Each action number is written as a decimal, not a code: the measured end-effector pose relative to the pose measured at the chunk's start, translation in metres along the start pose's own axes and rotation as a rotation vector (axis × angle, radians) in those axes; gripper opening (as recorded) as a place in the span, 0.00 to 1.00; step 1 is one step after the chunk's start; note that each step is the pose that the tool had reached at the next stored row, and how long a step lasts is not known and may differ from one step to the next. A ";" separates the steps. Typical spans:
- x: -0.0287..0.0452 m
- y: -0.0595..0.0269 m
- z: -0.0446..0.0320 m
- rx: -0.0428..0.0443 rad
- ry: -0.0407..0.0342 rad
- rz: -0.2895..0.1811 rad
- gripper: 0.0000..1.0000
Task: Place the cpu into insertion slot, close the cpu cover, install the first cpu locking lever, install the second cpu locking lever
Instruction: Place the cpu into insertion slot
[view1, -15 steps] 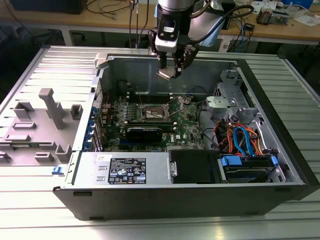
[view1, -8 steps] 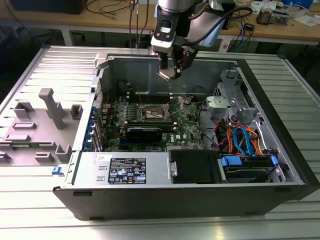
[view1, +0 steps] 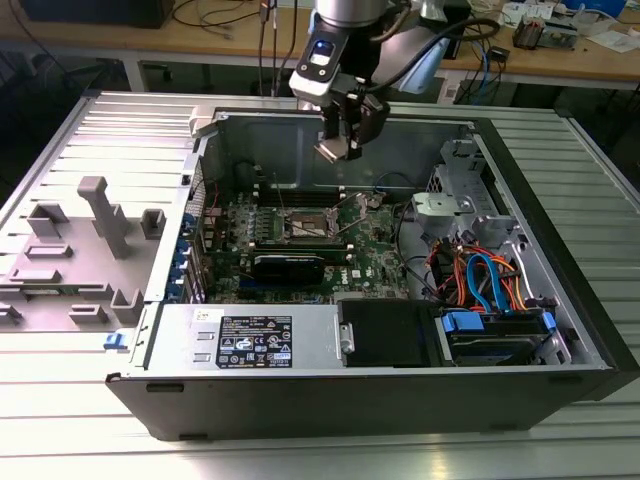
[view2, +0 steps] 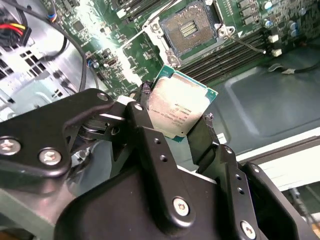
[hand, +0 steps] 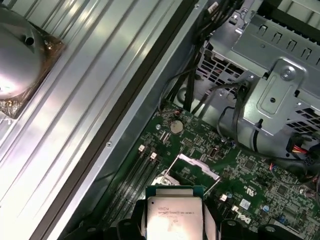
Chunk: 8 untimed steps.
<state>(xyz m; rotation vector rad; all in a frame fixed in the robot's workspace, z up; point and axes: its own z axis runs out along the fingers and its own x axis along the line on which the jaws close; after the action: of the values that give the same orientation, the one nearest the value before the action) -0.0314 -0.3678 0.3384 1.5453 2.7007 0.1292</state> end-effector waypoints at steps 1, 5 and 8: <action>0.0000 0.0000 0.0003 -0.0002 -0.0011 0.013 0.54; 0.0000 -0.0001 0.0020 -0.0012 -0.0061 0.071 0.54; 0.0000 -0.0003 0.0034 -0.0017 -0.0089 0.104 0.54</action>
<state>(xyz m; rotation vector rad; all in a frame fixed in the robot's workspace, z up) -0.0314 -0.3677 0.3350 1.6813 2.6132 0.1265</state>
